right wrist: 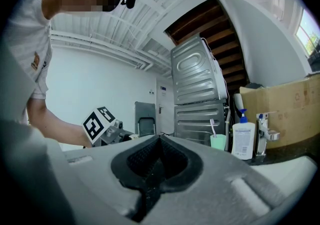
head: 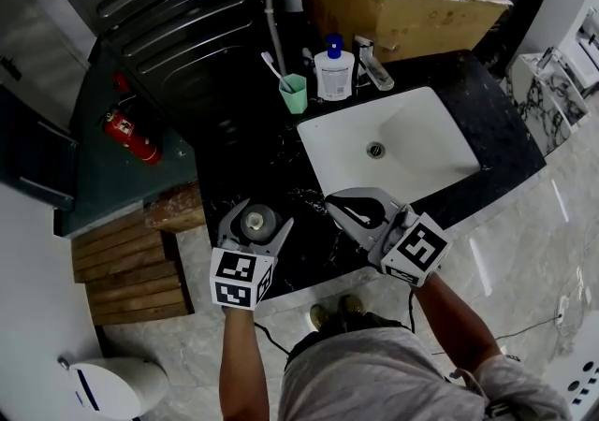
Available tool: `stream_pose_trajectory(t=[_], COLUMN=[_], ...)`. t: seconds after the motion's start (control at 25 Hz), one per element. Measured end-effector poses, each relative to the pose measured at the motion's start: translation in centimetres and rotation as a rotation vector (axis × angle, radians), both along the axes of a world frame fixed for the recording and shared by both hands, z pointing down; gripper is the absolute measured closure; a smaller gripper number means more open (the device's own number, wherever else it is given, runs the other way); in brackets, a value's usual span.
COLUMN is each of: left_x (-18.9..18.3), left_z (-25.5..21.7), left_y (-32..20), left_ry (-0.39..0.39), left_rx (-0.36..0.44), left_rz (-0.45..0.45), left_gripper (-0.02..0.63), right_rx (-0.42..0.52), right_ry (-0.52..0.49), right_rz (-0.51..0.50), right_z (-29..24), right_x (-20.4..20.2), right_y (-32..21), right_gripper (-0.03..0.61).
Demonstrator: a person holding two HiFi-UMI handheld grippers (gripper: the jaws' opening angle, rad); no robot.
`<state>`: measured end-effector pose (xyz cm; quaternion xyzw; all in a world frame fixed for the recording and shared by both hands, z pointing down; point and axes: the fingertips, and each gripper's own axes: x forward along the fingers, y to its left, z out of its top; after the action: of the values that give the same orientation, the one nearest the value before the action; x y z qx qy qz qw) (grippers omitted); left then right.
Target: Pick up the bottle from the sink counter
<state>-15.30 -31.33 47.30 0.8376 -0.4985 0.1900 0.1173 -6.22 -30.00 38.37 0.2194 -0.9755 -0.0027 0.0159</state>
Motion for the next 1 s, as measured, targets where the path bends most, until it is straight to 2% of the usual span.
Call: stream_pose_trajectory(t=[0.48, 1.0], left_x=[1.1, 2.5], left_z=[-6.0, -8.7], left_y=[2.4, 4.7], left_ry=[0.039, 0.071], left_rx=[0.131, 0.183], left_rz=[-0.008, -0.007], left_gripper=[0.282, 0.282], right_rx=[0.027, 0.051], right_ry=[-0.011, -0.037], right_rz=[0.004, 0.006], right_z=[-1.3, -2.8], right_x=[0.3, 1.1], right_y=[1.4, 3.3], right_gripper=[0.578, 0.578])
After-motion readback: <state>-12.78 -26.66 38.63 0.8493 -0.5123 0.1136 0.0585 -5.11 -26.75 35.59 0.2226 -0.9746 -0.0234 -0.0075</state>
